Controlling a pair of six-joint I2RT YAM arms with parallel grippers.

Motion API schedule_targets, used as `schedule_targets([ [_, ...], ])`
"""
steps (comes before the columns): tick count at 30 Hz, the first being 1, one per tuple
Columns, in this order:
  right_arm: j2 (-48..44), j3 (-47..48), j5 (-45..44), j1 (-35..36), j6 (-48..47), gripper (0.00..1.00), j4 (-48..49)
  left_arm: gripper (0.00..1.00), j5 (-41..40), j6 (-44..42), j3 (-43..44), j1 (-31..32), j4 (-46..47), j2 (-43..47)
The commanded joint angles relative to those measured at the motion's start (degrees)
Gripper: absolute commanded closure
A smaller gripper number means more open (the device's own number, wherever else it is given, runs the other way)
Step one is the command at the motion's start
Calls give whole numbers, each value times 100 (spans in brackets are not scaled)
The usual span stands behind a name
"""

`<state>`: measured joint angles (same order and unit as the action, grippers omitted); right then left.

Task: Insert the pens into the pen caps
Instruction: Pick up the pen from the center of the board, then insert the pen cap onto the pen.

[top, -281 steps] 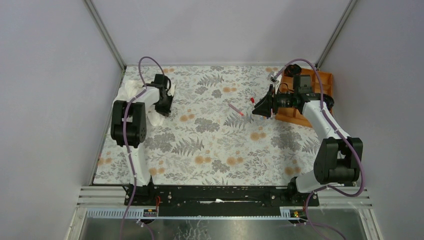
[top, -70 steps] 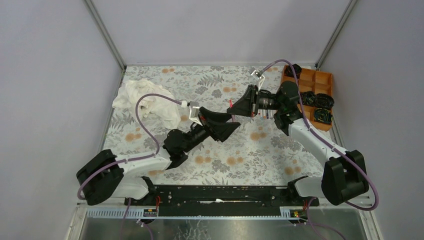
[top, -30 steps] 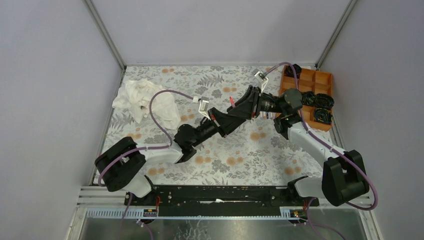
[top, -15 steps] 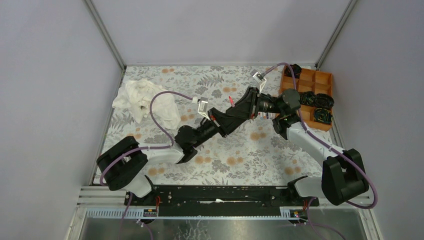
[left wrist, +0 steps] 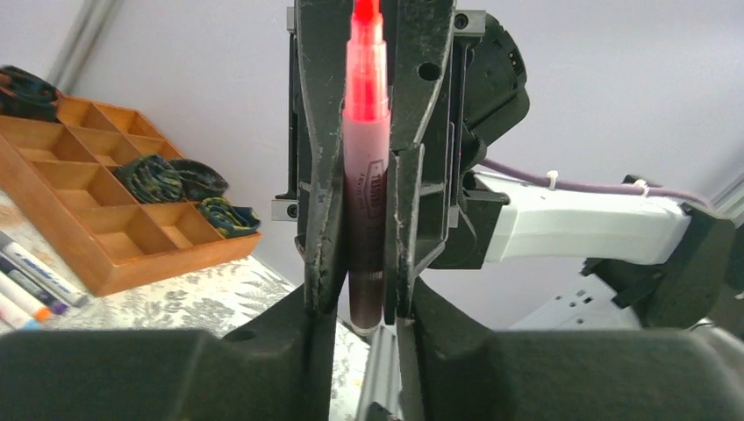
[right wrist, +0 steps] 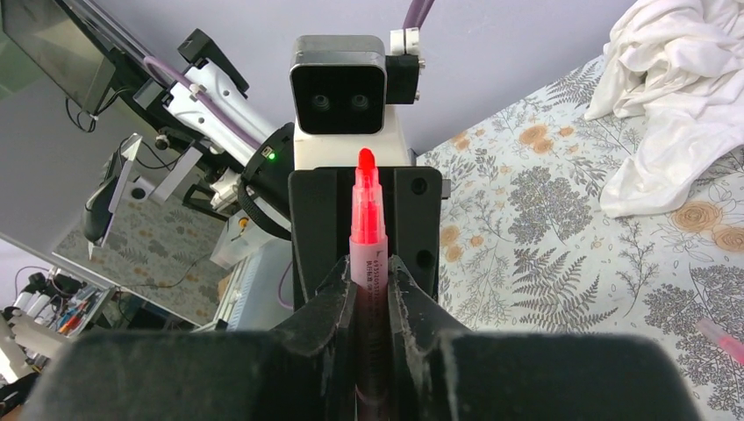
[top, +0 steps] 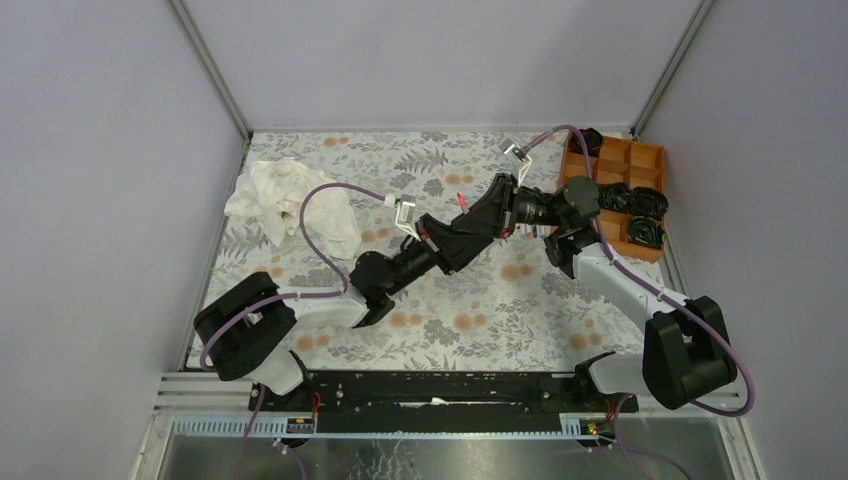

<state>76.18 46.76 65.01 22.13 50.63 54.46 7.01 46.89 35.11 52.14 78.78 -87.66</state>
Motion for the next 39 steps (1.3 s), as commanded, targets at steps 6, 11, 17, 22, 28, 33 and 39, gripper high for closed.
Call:
schedule_targets([
  [6,-244,364,358,-457,-1033,100,-854,27,244,-633,-935,3,-277,948],
  [11,-371,1028,690,-480,-5064,100,-5167,1,1167,-2186,-819,-731,-3903,2787],
  [17,-579,710,545,-813,-5556,100,-5494,1,1465,-3724,776,-2079,-8268,3086],
  [22,-352,597,631,-1036,-5756,100,-5540,10,1632,-4754,2119,-2331,-10100,1711],
  [28,-50,709,599,-1316,-6385,100,-6253,20,935,-5027,3614,-2340,-11292,-387],
  [33,110,799,682,-1403,-6595,100,-6566,21,295,-5451,4680,-2331,-12031,-1758],
  [39,219,866,860,-1457,-6701,100,-6724,20,-110,-5974,5149,-2135,-12002,-2458],
])
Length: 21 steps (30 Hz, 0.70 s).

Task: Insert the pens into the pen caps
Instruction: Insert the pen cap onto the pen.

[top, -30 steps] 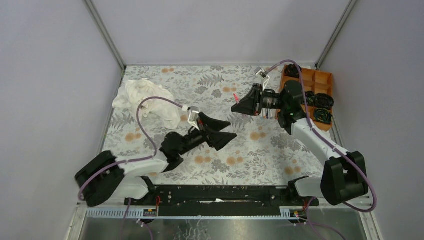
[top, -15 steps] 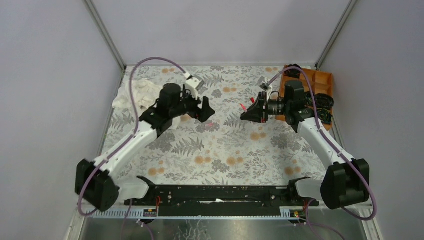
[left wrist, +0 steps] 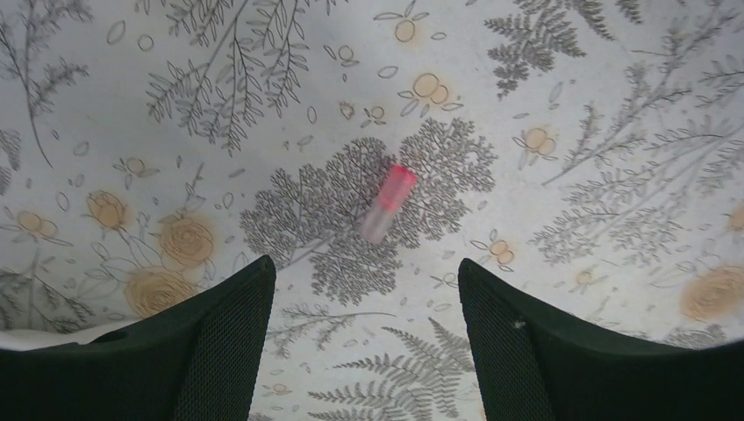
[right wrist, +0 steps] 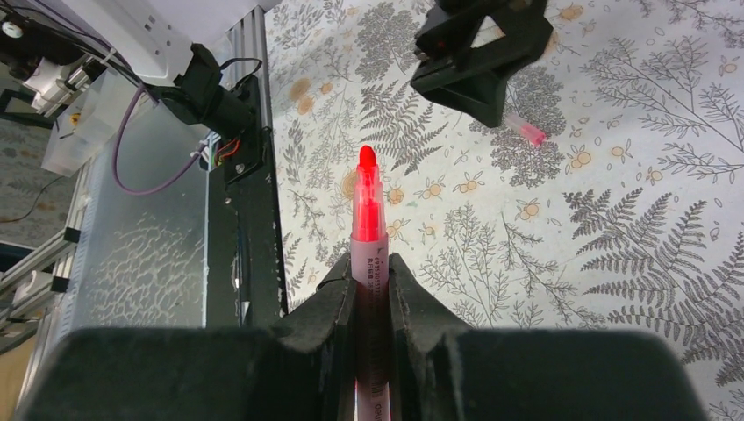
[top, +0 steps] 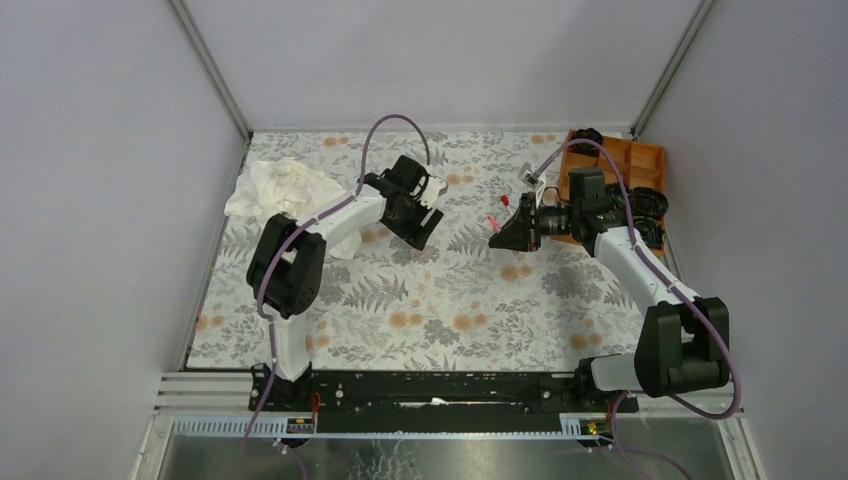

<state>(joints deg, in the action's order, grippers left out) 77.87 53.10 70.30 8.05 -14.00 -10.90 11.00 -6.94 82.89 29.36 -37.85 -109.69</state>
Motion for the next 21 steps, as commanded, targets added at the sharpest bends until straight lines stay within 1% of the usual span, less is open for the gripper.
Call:
schedule_targets([
  [1,71,247,345,-50,-254,100,-234,21,-560,-685,397,185,-337,-357],
  [4,136,293,380,-67,-284,100,-333,24,-555,-872,482,244,-314,-617],
  [9,211,367,413,-76,-384,100,-509,35,-335,-997,615,245,-309,-857],
  [15,203,367,421,-85,-384,100,-511,53,-294,-986,947,245,-554,-1225],
  [21,203,363,440,-104,-384,100,-510,59,-284,-1050,884,245,-641,-1342],
])
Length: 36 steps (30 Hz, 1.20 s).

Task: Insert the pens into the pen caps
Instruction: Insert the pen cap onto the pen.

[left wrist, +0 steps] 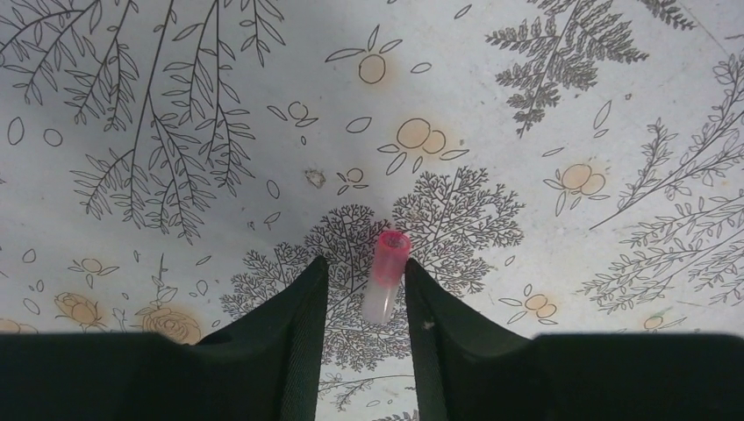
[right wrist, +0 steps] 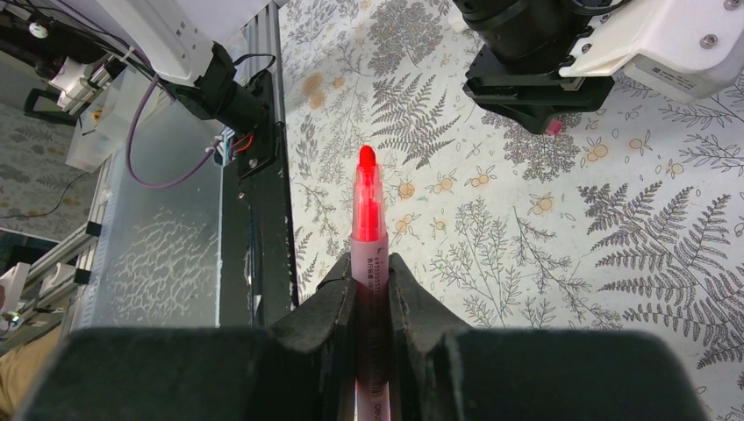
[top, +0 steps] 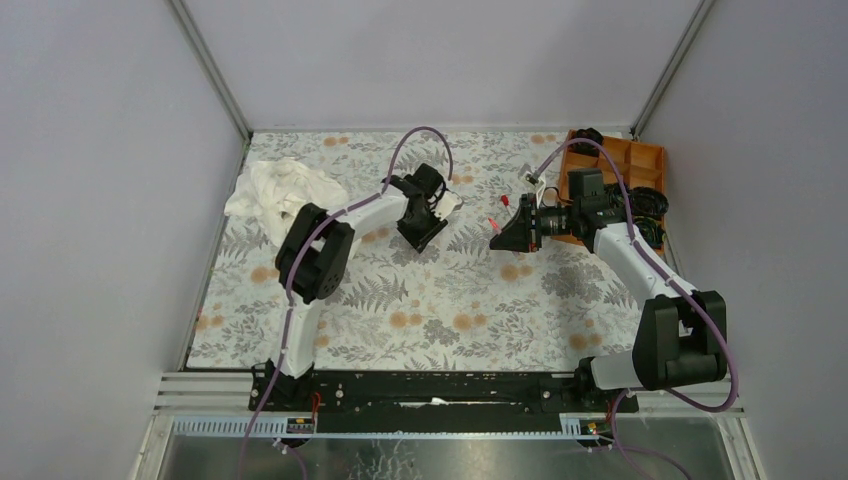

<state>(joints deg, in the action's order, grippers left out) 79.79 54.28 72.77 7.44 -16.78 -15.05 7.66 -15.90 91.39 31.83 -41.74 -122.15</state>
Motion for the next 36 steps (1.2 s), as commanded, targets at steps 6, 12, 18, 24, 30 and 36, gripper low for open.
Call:
schedule_targets([
  [6,27,258,227,-41,-107,100,-120,64,16,-179,-195,-2,-226,-46],
  [12,11,275,196,-51,-305,100,-260,100,150,-128,-377,-21,-169,97],
  [18,-76,398,-84,-43,-2041,100,-1391,100,1184,244,-691,-103,-35,1011],
  [24,-646,313,-1171,103,-5092,100,-2435,100,3867,812,-1495,-335,-36,1836],
  [30,-991,-214,-2984,801,-7110,100,-2189,100,5804,1315,-2523,-325,329,2074],
  [36,-818,-684,-4112,1801,-7636,100,-1396,100,6830,1382,-2641,-287,442,1893],
])
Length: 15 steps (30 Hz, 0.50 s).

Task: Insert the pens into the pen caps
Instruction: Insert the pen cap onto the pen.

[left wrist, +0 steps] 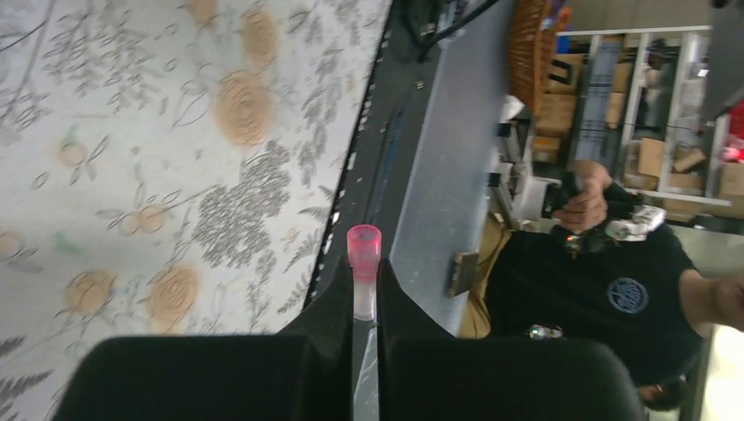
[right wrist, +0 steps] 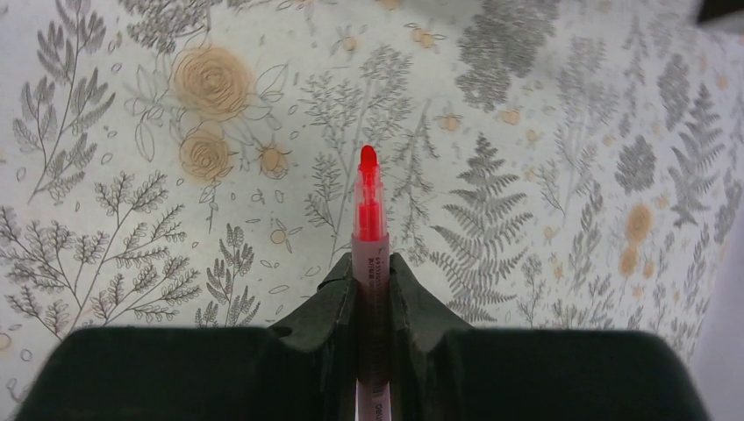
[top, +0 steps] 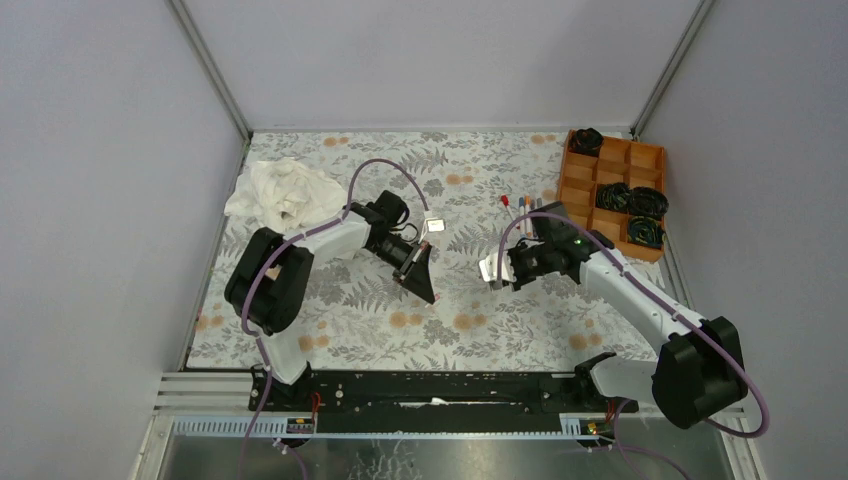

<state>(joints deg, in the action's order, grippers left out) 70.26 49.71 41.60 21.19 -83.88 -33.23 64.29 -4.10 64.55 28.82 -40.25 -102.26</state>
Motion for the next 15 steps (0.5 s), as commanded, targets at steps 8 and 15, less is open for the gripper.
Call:
schedule_targets([
  [8,532,-705,-1802,1458,-981,100,1512,100,860,-329,535,254,-336,-991],
  [15,879,-727,-2099,2059,-286,100,2238,100,893,-347,770,291,-350,-1288],
])
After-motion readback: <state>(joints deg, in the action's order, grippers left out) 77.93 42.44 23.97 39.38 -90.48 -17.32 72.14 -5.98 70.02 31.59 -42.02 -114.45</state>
